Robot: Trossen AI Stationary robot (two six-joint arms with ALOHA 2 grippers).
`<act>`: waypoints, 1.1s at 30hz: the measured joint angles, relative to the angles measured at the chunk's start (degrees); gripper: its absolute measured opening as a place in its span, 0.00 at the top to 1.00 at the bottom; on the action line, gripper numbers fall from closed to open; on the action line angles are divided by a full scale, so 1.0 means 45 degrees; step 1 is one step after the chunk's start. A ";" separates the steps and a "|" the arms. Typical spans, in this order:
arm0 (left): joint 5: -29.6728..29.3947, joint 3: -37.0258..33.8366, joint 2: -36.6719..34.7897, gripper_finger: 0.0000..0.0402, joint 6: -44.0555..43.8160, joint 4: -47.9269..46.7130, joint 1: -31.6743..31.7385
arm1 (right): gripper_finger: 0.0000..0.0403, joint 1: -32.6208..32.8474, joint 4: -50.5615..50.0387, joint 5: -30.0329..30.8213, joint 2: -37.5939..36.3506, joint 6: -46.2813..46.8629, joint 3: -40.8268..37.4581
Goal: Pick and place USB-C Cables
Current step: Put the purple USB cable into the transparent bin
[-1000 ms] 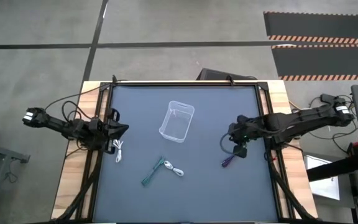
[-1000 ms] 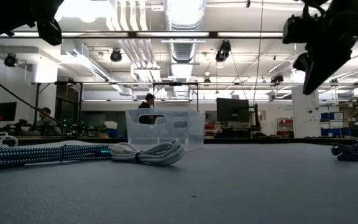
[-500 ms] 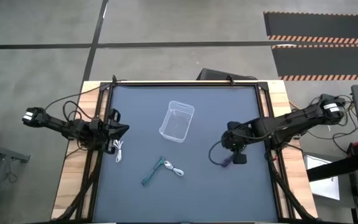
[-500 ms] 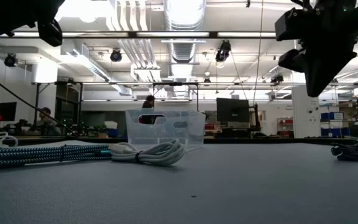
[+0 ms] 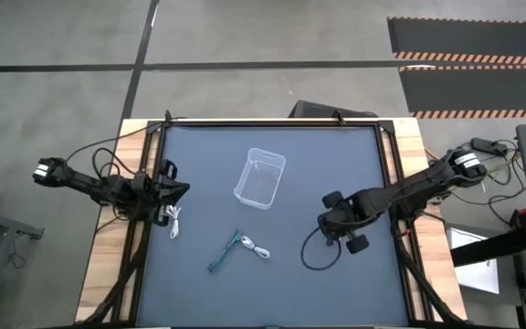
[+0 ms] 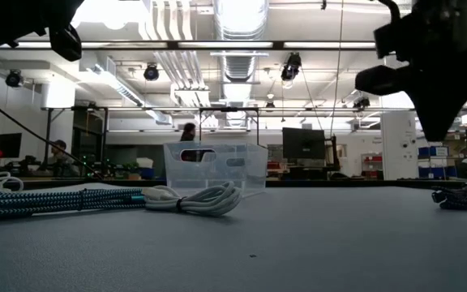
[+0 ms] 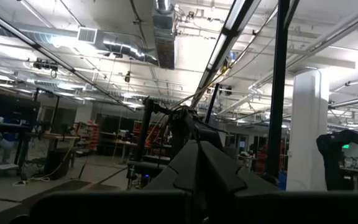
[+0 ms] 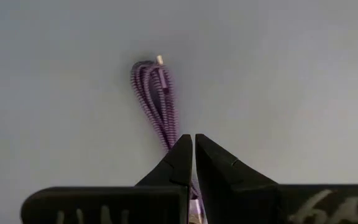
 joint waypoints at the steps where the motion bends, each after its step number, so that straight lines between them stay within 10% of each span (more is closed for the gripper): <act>1: 0.0000 0.0004 0.0000 1.00 0.0000 -0.0001 0.0000 | 0.97 0.0056 0.0018 -0.0005 0.0130 0.0000 0.0000; 15: -0.0097 0.0013 -0.0010 1.00 0.0112 0.0227 0.0005 | 0.96 0.0121 0.0063 0.0005 0.1671 0.1103 -0.0024; 33: -0.0102 0.0014 -0.0010 1.00 0.0119 0.0222 0.0005 | 0.59 0.0150 0.0141 -0.0009 0.2331 0.1692 -0.0078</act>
